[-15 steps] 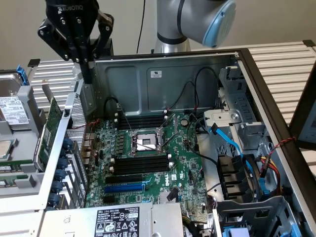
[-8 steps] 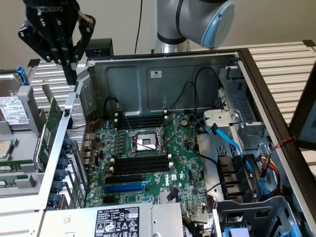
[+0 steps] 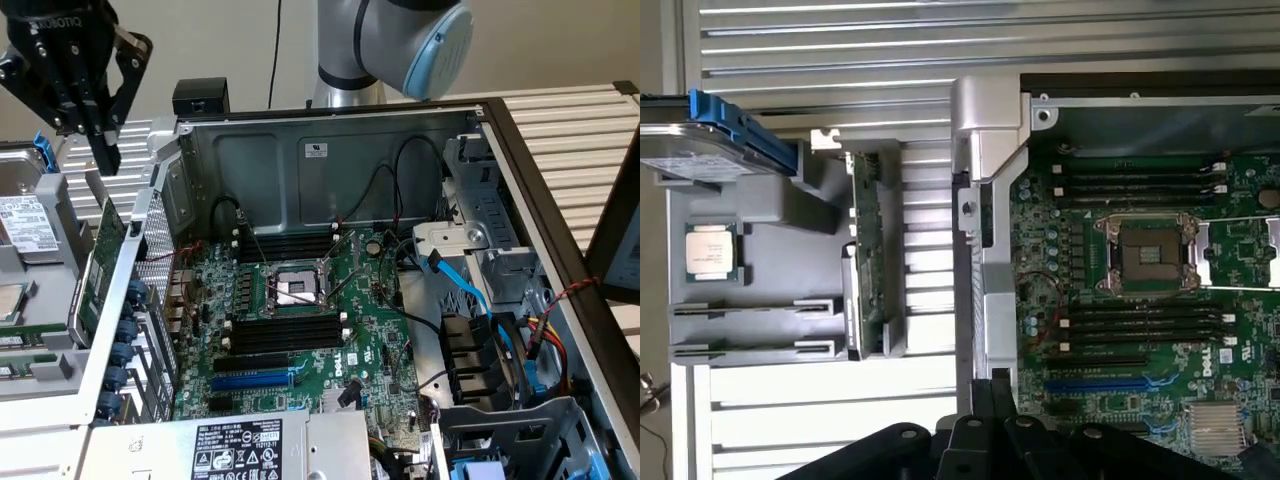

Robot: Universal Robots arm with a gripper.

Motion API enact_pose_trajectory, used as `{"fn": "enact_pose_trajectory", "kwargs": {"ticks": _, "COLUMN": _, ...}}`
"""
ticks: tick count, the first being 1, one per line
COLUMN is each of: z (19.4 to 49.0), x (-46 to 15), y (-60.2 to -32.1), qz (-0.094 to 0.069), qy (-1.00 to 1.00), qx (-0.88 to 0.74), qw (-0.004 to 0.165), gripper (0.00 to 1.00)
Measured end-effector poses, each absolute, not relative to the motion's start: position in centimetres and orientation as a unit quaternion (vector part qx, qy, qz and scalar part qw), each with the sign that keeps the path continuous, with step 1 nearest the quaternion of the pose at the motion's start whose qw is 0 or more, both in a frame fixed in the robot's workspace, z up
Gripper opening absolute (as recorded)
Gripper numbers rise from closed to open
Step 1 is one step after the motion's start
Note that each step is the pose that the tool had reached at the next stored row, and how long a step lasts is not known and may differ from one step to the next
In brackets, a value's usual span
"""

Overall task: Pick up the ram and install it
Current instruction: 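Reach for the ram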

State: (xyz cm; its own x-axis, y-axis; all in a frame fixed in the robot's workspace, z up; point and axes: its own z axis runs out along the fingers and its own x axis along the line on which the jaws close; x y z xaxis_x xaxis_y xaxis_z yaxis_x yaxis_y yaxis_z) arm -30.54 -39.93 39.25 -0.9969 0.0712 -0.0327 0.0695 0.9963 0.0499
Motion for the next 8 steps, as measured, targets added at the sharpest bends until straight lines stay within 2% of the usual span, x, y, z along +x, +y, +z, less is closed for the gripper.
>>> {"fn": "enact_pose_trajectory", "kwargs": {"ticks": 8, "z": 39.2, "x": -34.0, "y": -40.1, "qz": 0.027, "qy": 0.999, "qx": 0.035, "qw": 0.017, "gripper": 0.11}}
